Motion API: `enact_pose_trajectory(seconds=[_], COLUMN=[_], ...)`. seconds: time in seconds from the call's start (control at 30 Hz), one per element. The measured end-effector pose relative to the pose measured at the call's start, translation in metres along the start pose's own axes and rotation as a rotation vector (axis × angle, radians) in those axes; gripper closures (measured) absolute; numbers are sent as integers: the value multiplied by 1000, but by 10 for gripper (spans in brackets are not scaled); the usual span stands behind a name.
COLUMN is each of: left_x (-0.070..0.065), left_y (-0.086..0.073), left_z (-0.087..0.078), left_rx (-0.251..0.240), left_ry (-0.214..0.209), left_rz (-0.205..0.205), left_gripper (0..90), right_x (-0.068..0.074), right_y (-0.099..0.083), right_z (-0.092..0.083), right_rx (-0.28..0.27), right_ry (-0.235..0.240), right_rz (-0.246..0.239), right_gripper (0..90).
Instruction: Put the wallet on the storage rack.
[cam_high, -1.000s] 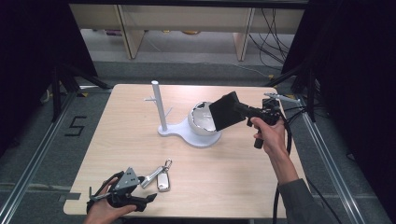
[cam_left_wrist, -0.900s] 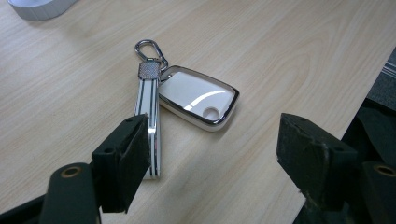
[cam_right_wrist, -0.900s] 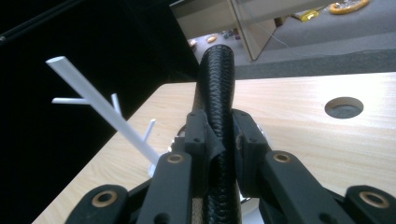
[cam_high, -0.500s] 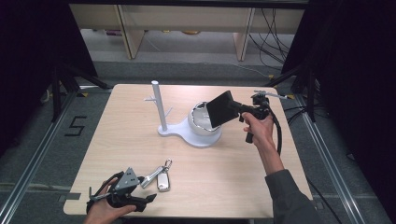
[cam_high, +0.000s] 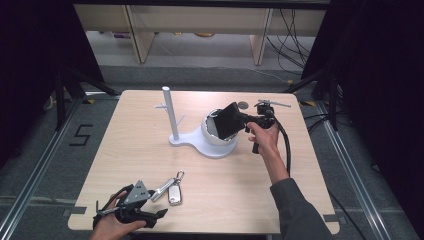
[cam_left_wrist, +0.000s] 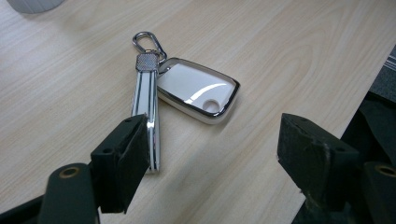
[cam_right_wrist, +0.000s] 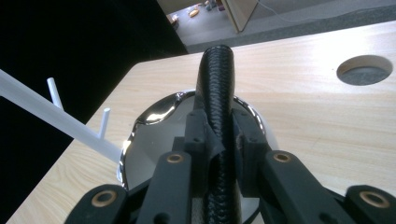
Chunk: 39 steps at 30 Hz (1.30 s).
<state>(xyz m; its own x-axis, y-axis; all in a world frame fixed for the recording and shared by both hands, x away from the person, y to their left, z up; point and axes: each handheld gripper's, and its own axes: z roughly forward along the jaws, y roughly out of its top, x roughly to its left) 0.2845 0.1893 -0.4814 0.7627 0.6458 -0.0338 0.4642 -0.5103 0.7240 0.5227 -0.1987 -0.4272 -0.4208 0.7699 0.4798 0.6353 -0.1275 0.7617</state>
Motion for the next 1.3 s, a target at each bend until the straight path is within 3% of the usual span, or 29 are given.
enact_pose_trajectory(seconds=[0.03, 0.07, 0.1, 0.13, 0.17, 0.23, 0.3, 0.37, 0.43, 0.47, 0.5, 0.53, 0.57, 0.6, 0.77, 0.8, 0.83, 1.07, 1.1, 1.13, 1.2, 1.23, 1.3], left_x=[0, 1, 1, 1, 1, 2, 1, 2, 1, 1, 1, 2, 2, 2, 3, 3, 3, 4, 4, 8, 10, 11, 13], left_y=[0, 0, 0, -1, -1, -1, -2, -2, -2, -3, -3, -3, -3, -3, -2, -2, -2, -3, -3, -4, -6, -7, -8], left_z=[0, 0, 0, 0, 0, 0, 1, 2, 2, 3, 3, 3, 3, 3, 2, 1, 1, 2, 2, 0, 0, -1, -1], left_rx=[0, 3, 3, 2, 2, 1, -1, 14, 9, 8, 8, 14, 14, 10, 8, 9, 9, -5, -5, 9, 9, 11, 12], left_ry=[0, 8, 8, 10, 10, 4, 2, 0, 1, -2, -2, 1, 1, 9, 11, 9, 9, 1, 1, 5, 6, 12, 9], left_rz=[0, 6, 6, -8, -8, -9, -10, 1, -7, -14, -14, -5, -5, -8, -6, -1, -1, -23, -23, 4, -9, -8, -11], left_gripper=[250, 250, 250, 250, 250, 250, 250, 249, 249, 249, 249, 248, 247, 246, 245, 245, 245, 244, 244, 244, 243, 244, 244], right_x=[0, 3, 0, 0, 3, -1, -1, -2, 0, 0, 0, -2, -2, 2, 2, 2, 4, 14, 14, 15, 20, 17, 19], right_y=[-1, -2, -3, -4, -5, -7, -8, -8, -8, -8, -8, -8, -8, -9, -14, -19, -22, -35, -35, -42, -50, -53, -59], right_z=[1, 3, 6, 8, 9, 13, 13, 13, 13, 10, 10, 7, 7, 1, -16, -26, -31, -57, -57, -62, -65, -66, -67], right_rx=[4, 17, 14, 19, 30, 20, 14, 24, 42, 48, 48, 44, 44, 34, -3, 0, 7, 16, 16, 16, 26, 27, 30], right_ry=[0, -3, -4, -5, -13, -16, -25, -26, -37, -62, -62, -81, -81, -91, -112, -110, -116, -124, -124, -114, -137, -144, -145], right_rz=[1, 38, 5, 3, 36, -6, 7, -5, 19, -15, -15, -41, -41, -2, -10, -65, -82, -125, -125, -111, -106, -152, -131], right_gripper=[784, 783, 782, 781, 780, 772, 756, 689, 641, 590, 590, 490, 490, 425, 327, 309, 296, 279, 279, 279, 278, 278, 279])
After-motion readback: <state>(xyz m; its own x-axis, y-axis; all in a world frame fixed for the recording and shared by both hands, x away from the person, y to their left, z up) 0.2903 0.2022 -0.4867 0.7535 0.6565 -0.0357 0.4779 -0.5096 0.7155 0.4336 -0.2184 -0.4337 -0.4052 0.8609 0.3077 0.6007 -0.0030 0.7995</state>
